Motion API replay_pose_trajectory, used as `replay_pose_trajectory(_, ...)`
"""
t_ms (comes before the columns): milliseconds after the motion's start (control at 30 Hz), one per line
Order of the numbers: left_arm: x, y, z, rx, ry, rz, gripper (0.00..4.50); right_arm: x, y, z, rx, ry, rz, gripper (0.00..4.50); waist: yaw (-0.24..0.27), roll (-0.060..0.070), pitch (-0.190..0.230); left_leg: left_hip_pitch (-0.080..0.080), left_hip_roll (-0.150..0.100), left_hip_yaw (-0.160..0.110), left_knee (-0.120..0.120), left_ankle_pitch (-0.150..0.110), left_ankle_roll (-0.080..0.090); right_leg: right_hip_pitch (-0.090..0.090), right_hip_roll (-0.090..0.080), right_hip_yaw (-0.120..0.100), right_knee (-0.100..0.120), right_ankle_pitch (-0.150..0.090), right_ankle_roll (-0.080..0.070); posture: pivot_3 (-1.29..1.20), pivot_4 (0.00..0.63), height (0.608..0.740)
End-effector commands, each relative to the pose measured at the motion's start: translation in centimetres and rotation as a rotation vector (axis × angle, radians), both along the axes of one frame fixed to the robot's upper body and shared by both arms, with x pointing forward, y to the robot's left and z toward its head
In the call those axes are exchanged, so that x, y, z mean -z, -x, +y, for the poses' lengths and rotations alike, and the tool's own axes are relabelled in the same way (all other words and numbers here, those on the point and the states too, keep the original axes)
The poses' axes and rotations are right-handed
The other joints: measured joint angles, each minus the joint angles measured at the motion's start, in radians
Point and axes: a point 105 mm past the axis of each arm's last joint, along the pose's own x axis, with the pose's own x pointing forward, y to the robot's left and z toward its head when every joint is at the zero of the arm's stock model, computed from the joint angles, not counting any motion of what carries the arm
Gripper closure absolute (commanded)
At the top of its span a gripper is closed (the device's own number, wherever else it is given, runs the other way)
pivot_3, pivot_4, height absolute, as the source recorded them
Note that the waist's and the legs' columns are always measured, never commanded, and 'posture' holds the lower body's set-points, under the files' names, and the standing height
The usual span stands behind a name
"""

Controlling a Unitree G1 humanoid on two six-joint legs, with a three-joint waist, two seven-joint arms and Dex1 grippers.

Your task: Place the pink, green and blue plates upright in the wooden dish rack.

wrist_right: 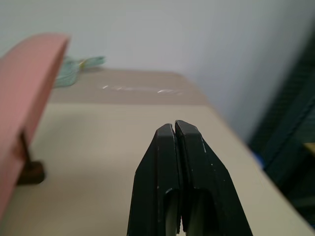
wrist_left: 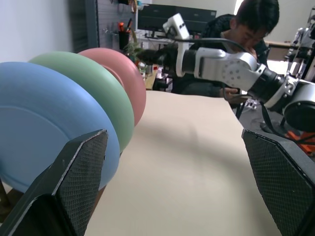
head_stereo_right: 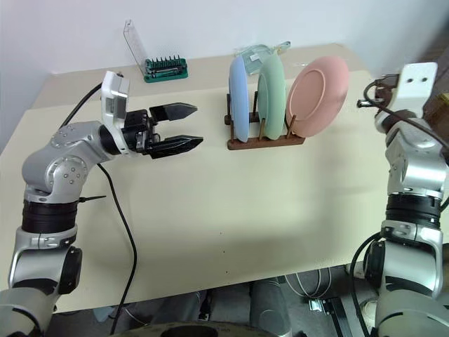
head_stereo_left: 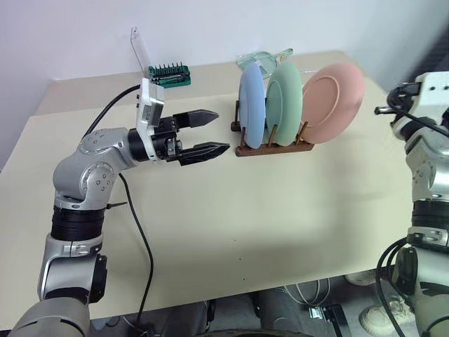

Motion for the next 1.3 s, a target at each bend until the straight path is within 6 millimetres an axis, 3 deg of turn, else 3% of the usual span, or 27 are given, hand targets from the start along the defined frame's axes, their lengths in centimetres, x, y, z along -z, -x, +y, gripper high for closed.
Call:
replay_pose_trajectory(33,-1.2,0.3,0.3,0.001,0.012,-0.049,0.0,-2.4,0.2,3.0,-0.139,-0.025,-0.081,4.47,0.001,0.0,0.0,0.0,0.0,0.0,0.0,0.0,0.0,0.0,0.0,0.0,0.0,0.0,0.0,0.0,0.15,0.74)
replay_pose_trajectory(200,-1.1,0.2,0.3,-0.003,0.017,-0.042,0.0,-4.0,0.4,5.1,-0.244,-0.053,-0.13,4.47,0.004,0.0,0.0,0.0,0.0,0.0,0.001,0.0,0.0,0.0,0.0,0.0,0.0,0.001,0.0,0.0,0.15,0.74)
replay_pose_trajectory(500,-1.1,0.2,0.4,-0.007,0.021,-0.036,0.0,-5.0,0.5,4.5,-0.222,-0.064,-0.172,4.47,0.003,0.0,0.0,0.0,0.0,0.0,0.001,0.0,0.0,0.0,0.0,0.0,-0.001,0.001,0.0,0.0,0.15,0.74)
replay_pose_trajectory(600,-1.1,0.1,0.5,-0.01,0.023,-0.027,0.0,-7.1,0.9,3.0,-0.148,-0.12,-0.282,4.47,0.003,0.0,0.0,0.0,0.0,0.0,0.001,0.0,0.0,0.0,0.0,0.0,-0.001,0.001,0.0,0.0,0.15,0.74)
replay_pose_trajectory(667,-1.1,0.0,0.5,-0.013,0.023,-0.029,0.0,-8.9,1.7,3.1,-0.21,-0.214,-0.371,4.47,0.003,0.0,0.0,0.0,0.0,0.0,0.001,0.0,0.0,0.0,0.0,0.0,-0.001,0.001,0.0,0.0,0.15,0.74)
replay_pose_trajectory(767,-1.2,-0.1,0.6,-0.017,0.024,-0.03,0.0,-11.9,3.8,4.7,-0.413,-0.365,-0.529,3.65,0.002,0.0,0.0,0.0,0.0,0.0,0.0,0.0,0.0,0.0,0.0,0.0,-0.001,0.001,0.0,0.0,0.15,0.74)
replay_pose_trajectory(833,-1.4,-0.3,1.0,-0.027,0.034,-0.039,0.0,-14.8,6.5,6.3,-0.603,-0.416,-0.666,2.63,0.002,0.0,0.0,0.0,0.0,0.0,0.0,0.0,0.0,0.0,0.0,0.0,-0.001,0.001,0.0,0.0,0.15,0.74)
replay_pose_trajectory(900,-1.6,-0.4,1.1,-0.033,0.049,-0.047,0.0,-15.9,8.8,7.9,-0.786,-0.433,-0.699,1.55,0.002,0.0,0.0,0.0,0.0,0.0,0.0,0.0,0.001,0.0,0.0,0.0,-0.001,0.001,0.0,0.0,0.15,0.74)
replay_pose_trajectory(1000,-1.8,-0.1,1.2,-0.024,0.052,-0.059,0.0,-14.4,11.4,11.1,-1.06,-0.374,-0.55,0.04,0.006,0.0,0.0,0.0,0.001,-0.001,0.0,-0.001,0.001,0.0,0.0,0.0,-0.001,0.001,0.0,0.0,0.15,0.74)
replay_pose_trajectory(1100,-1.1,-0.5,2.0,-0.033,0.025,-0.041,0.0,-9.0,13.2,15.9,-1.243,-0.143,-0.25,0.01,0.007,-0.001,-0.001,0.0,0.001,-0.002,0.001,-0.002,0.002,0.003,0.0,-0.002,-0.003,0.001,0.0,0.0,0.15,0.74)
replay_pose_trajectory(1167,-0.4,-0.3,2.1,-0.017,0.008,-0.01,0.0,-6.8,13.7,16.7,-1.303,-0.146,-0.149,0.01,0.002,-0.001,-0.001,0.001,0.001,0.0,0.001,-0.002,0.003,0.003,0.0,-0.001,-0.004,0.001,0.001,0.0,0.15,0.74)
replay_pose_trajectory(1300,1.1,0.3,1.9,0.018,-0.027,0.047,0.0,-4.9,14.9,17.9,-1.401,-0.185,-0.053,0.01,0.003,-0.001,-0.001,0.003,0.001,0.002,0.002,-0.002,0.003,0.003,0.0,0.001,-0.003,0.001,0.002,0.0,0.15,0.74)
